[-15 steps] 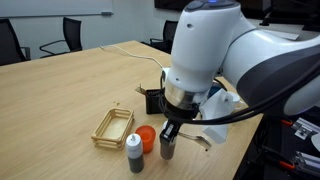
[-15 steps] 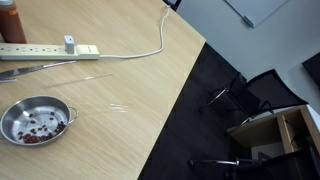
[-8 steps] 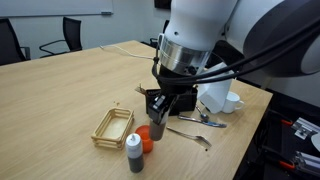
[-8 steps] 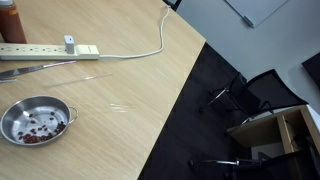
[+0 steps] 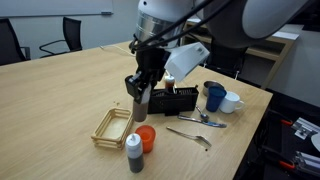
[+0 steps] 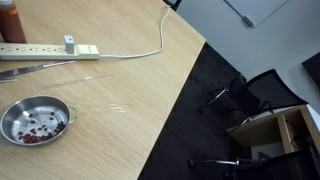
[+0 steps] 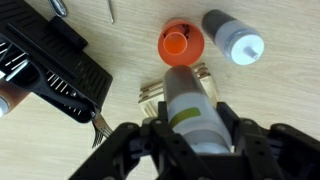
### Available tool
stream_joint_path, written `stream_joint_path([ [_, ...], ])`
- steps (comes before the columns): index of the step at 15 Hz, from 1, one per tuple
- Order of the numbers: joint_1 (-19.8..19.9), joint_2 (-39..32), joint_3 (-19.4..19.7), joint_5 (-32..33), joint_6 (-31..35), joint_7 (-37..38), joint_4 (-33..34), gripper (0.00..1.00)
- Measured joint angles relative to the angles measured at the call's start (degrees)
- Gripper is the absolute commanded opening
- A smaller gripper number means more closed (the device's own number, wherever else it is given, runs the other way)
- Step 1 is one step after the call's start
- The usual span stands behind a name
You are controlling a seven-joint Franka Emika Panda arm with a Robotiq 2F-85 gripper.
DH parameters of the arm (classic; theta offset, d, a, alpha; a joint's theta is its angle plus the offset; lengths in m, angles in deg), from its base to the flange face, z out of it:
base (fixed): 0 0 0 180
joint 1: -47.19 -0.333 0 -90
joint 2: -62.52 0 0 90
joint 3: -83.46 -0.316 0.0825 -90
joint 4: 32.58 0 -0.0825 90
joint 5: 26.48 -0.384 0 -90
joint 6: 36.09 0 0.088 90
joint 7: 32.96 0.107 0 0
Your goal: Put a sauce bottle in the basket
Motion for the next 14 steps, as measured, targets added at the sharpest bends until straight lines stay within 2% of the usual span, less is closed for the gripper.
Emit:
stream_joint_path([
  [6,1.9,-10.2,-0.3,-5.9,-3.2,-10.8,12.4,0.27],
  [14,1.9,-22.9,-0.3,-6.7,-6.4,-18.4,27.5,0.27],
])
